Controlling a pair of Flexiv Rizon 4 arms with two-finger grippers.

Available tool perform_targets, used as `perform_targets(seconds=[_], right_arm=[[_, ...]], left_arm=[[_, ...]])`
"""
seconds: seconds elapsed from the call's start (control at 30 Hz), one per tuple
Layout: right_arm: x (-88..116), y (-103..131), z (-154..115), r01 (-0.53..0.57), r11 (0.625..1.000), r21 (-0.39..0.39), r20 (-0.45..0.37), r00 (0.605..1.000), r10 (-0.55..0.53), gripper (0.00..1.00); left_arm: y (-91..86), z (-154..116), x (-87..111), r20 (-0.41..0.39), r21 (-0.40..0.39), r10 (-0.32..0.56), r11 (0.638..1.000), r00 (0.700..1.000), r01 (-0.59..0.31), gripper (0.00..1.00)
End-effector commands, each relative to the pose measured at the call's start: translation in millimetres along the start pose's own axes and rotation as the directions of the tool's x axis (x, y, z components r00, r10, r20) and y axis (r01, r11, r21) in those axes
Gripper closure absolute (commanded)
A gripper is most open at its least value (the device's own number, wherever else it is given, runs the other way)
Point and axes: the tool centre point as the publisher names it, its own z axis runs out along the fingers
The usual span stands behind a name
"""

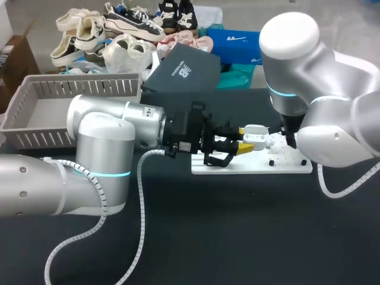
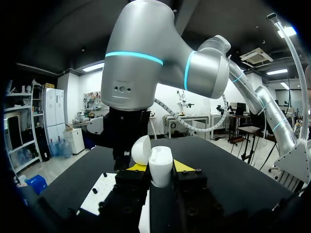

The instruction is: Pick up each earbud case from the left stands, insert the matching earbuds, close the lid, and place the case in the box.

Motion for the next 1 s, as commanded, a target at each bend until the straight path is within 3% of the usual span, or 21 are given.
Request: perform_targets(seconds=[0.03,0.2,0.3,0.67,1.0], right_arm=[[0.0,1.6,0.6,0.000,1.000,0.004,0.001,1.000,0.000,0.81],[0.2,2.2,0.1,0.002,1.000,0.005,0.002,1.000,-0.002,0.90],[0.4,2.3,0.2,0.002,1.000,0.007,0.003,1.000,-0.002,1.00],[1.9,-1.6,-5.4,-0.005,1.000,0.009,0.012,1.000,0.005,1.00],[3.6,-17.4,-29.2,-0.037,0.999,-0.006,0.054,0.998,0.037,1.00]], left_arm=[[0.5,0.3,0.8,0.002,-0.001,0.001,1.000,1.000,-0.001,1.00],[0.5,0.3,0.8,0.002,-0.001,0.001,1.000,1.000,-0.001,1.00],[0.5,0.3,0.8,0.002,-0.001,0.001,1.000,1.000,-0.001,1.00],[0.5,0.3,0.8,0.002,-0.001,0.001,1.000,1.000,-0.001,1.00],[0.5,0.3,0.8,0.002,-0.001,0.001,1.000,1.000,-0.001,1.00]])
